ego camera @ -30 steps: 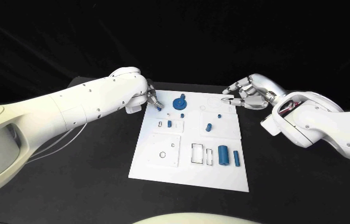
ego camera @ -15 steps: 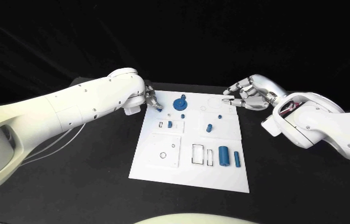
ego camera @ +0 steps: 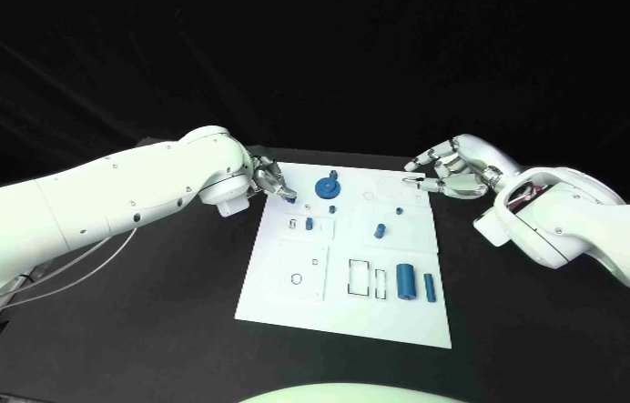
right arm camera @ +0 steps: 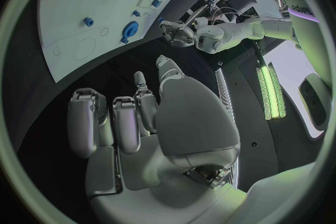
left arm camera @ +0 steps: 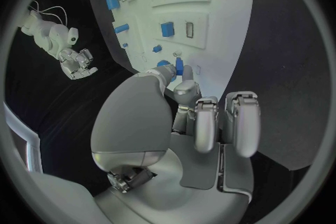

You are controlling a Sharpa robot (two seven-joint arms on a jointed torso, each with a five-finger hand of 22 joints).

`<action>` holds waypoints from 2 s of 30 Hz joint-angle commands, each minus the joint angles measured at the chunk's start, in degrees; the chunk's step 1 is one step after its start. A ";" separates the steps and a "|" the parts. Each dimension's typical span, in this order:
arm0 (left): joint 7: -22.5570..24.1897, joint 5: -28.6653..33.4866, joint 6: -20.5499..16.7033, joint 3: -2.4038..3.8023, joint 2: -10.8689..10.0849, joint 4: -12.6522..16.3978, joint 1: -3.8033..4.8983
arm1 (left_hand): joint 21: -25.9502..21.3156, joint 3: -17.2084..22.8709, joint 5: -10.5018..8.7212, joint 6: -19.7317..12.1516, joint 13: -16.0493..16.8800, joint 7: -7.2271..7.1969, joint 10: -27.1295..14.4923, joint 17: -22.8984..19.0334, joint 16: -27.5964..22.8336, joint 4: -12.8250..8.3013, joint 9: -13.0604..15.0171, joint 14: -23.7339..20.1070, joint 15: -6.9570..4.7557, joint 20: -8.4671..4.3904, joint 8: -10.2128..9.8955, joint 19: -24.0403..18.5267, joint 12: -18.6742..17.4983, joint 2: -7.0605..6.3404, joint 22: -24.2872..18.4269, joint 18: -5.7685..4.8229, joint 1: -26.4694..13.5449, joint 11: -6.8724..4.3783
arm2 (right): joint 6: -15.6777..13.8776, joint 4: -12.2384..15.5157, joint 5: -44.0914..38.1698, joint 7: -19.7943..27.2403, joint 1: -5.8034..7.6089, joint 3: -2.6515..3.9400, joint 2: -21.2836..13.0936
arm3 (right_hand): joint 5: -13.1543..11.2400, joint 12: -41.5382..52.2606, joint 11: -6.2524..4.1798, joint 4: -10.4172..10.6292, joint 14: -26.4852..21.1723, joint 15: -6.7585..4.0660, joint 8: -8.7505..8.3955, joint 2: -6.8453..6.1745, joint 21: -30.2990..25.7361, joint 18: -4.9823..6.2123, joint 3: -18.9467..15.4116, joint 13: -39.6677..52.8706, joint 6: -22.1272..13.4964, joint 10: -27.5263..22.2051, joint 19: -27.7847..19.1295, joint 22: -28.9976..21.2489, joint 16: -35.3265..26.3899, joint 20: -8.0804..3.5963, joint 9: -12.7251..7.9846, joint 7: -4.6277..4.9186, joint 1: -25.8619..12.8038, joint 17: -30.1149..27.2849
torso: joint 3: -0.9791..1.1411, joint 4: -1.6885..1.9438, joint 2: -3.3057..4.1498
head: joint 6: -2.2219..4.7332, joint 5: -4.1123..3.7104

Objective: Assemble the parts on the task board

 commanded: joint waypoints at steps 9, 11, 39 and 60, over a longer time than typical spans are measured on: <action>4.11 -1.73 -7.52 -0.56 -3.32 5.38 -1.90 | 0.75 9.51 -0.32 1.20 -0.32 -0.47 0.84 15.06 0.14 -8.79 0.27 6.04 -0.03 0.07 0.50 5.67 -0.13 -1.15 14.84 -0.79 -0.97 -0.14 | 0.51 0.04 -0.38 0.17 -0.10 -0.03 -0.15 | 0.30 0.00 -0.15 -0.07 4.08 -0.45 0.20 0.24 -0.19 0.29 -0.20 2.94 -0.10 0.16 -0.22 7.99 -0.07 -0.14 0.09 -0.06 -0.27 7.78 | -0.01 0.06 -0.01 | -0.18 0.28; 4.50 -2.83 -8.24 -0.64 -3.62 6.08 -2.50 | 0.85 9.77 -0.33 1.32 -0.22 -0.53 1.03 15.06 0.14 -8.95 0.31 6.04 -0.06 0.04 0.57 5.77 0.01 -1.35 14.99 -0.83 -1.19 -0.19 | 0.49 0.06 -0.38 0.18 -0.11 -0.04 -0.18 | 0.30 0.00 -0.15 -0.07 4.08 -0.45 0.20 0.24 -0.19 0.29 -0.20 2.94 -0.10 0.16 -0.22 7.99 -0.07 -0.14 0.09 -0.06 -0.27 7.78 | -0.04 0.05 0.04 | -0.22 0.32; 0.34 -9.61 -6.03 -1.04 -3.57 8.08 -5.13 | 0.92 10.55 -0.43 1.92 1.13 -0.88 2.25 15.06 0.14 -9.44 0.42 6.04 -0.30 -0.10 0.85 5.85 1.44 -2.43 15.09 -0.86 -2.50 -0.48 | 0.46 0.29 -0.38 0.19 -0.14 -0.05 -0.39 | 0.30 0.00 -0.15 -0.07 4.08 -0.45 0.20 0.24 -0.19 0.29 -0.20 2.94 -0.10 0.16 -0.22 7.99 -0.07 -0.14 0.09 -0.06 -0.27 7.78 | -0.02 -0.08 0.09 | -0.74 0.57; -2.87 -10.51 -4.30 -1.17 -2.75 7.04 -5.27 | 0.92 10.78 -0.43 2.18 0.70 -1.09 2.38 15.06 0.14 -9.41 0.50 6.04 -0.40 -0.16 1.02 5.85 1.13 -2.49 15.09 -0.86 -3.09 -0.64 | 0.43 0.40 -0.40 0.21 -0.14 -0.05 -0.45 | 0.46 -0.08 -0.15 0.00 4.06 -0.45 0.22 0.27 -0.33 0.32 -0.28 2.84 -0.11 0.09 -0.28 7.92 -0.13 -0.15 0.10 -0.06 -0.35 7.69 | 0.01 -0.10 0.09 | -0.96 0.51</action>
